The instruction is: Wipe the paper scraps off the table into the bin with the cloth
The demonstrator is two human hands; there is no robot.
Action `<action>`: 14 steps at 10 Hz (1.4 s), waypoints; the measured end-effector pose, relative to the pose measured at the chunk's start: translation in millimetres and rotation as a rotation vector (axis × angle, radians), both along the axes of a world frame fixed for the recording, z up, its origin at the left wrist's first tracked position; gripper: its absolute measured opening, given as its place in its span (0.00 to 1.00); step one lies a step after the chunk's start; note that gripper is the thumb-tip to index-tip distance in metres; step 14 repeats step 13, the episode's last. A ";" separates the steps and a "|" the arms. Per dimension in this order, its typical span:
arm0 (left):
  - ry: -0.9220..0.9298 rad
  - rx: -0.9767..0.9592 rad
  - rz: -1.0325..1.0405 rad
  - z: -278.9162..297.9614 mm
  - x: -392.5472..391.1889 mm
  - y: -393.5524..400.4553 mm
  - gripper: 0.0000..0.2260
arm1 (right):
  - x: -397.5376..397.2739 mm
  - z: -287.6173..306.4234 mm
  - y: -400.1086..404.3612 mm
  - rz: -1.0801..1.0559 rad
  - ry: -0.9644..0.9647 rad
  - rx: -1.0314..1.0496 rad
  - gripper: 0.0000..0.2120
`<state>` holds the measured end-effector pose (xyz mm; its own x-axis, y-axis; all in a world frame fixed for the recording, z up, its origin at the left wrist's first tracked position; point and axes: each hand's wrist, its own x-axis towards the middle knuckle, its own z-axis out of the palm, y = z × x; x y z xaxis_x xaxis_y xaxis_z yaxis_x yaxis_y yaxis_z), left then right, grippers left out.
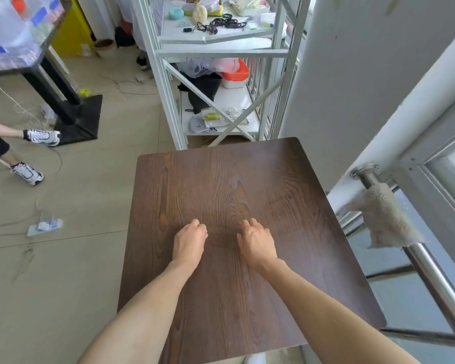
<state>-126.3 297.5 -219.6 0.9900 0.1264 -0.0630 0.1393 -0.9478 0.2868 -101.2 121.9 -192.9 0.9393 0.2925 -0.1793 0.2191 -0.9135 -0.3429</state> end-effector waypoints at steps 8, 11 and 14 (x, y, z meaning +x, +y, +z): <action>-0.099 -0.257 0.653 8.7 -52.7 240.9 0.07 | -25.8 12.4 161.8 -0.021 0.037 0.078 0.08; 0.065 -0.444 0.479 -12.8 -23.1 249.3 0.10 | -35.0 5.3 201.1 -0.073 0.031 0.067 0.11; 0.050 -0.392 0.388 -6.7 -6.7 248.3 0.10 | -38.5 1.6 206.5 -0.115 0.016 0.079 0.12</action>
